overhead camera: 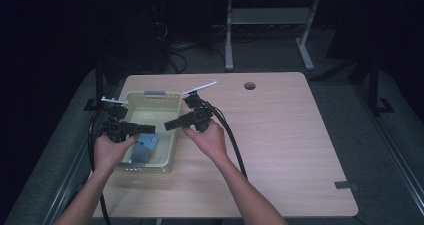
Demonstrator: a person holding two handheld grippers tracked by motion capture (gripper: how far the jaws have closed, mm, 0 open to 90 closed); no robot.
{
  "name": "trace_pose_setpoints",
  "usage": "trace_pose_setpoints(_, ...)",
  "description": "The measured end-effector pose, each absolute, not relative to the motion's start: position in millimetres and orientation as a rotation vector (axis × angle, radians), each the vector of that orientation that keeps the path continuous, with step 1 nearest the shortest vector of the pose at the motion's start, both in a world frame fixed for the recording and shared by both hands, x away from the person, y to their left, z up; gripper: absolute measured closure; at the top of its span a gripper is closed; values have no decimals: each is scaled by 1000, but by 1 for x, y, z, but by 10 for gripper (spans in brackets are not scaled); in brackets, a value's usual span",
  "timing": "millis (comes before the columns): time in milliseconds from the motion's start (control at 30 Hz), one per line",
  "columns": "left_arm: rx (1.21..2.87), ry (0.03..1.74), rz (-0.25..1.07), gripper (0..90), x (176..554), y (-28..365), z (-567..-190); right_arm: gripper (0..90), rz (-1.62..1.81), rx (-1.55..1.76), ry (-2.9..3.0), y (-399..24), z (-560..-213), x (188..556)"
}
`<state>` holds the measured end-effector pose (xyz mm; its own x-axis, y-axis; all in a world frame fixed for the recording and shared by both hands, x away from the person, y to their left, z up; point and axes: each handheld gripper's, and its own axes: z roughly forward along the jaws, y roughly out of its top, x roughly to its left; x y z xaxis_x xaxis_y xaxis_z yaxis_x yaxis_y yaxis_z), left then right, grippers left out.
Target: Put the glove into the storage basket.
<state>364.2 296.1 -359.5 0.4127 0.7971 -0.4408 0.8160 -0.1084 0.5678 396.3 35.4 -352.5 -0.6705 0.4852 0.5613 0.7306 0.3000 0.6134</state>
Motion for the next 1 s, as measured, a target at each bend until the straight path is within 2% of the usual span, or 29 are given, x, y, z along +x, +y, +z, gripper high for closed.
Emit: trace_pose_setpoints(1000, 1921, 1213, -83, 451, 366, 226, -356, 423, -1404, -1228, -2200, -63, -351, 391)
